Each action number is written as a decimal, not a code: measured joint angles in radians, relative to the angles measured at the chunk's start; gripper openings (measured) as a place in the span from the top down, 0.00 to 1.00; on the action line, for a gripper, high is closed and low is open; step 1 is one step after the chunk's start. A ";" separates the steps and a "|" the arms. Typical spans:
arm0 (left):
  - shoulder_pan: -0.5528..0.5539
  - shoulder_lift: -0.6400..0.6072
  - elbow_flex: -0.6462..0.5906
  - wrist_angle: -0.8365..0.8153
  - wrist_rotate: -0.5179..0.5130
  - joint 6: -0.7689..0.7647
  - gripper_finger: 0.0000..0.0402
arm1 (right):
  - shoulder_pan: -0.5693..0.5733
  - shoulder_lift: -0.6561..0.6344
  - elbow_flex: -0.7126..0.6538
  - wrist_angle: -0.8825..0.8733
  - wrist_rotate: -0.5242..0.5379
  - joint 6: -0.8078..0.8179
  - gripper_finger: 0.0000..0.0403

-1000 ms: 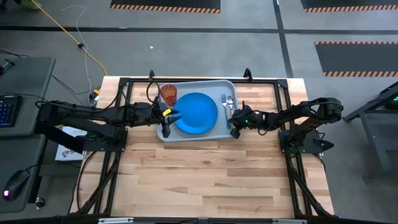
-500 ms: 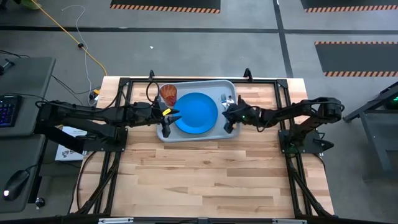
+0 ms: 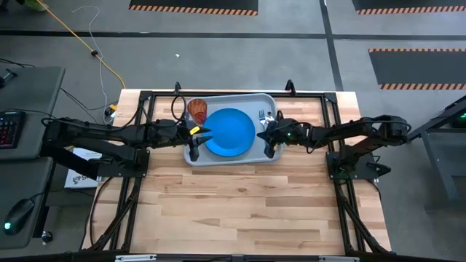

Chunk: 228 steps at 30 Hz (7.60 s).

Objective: Pick and place plate/cup/fork/spoon on tray
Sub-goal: Return to Home Position

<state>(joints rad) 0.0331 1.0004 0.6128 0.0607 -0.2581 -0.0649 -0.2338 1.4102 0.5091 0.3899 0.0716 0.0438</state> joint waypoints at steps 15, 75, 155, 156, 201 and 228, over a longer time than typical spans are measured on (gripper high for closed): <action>-0.085 -0.403 -0.262 0.211 -0.024 0.078 0.71 | 0.082 -0.130 0.000 -0.023 -0.017 -0.026 1.00; -0.057 -0.996 -0.505 0.036 0.107 -0.013 0.71 | 0.084 -0.129 0.000 0.194 -0.016 0.053 1.00; -0.060 -0.992 -0.601 -0.012 0.020 -0.020 0.99 | 0.152 -1.291 -0.498 -0.381 -0.076 0.114 1.00; -0.060 -0.992 -0.601 -0.012 0.020 -0.020 0.99 | 0.152 -1.291 -0.498 -0.382 -0.076 0.120 1.00; -0.060 -0.992 -0.601 -0.012 0.020 -0.021 0.99 | 0.152 -1.291 -0.498 -0.382 -0.076 0.133 1.00; -0.060 -0.992 -0.600 -0.012 0.020 -0.021 0.99 | 0.151 -1.291 -0.498 -0.383 -0.076 0.132 1.00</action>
<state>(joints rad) -0.0267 0.0082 0.0124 0.0488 -0.2386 -0.0855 -0.0824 0.1192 0.0109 0.0071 -0.0040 0.1761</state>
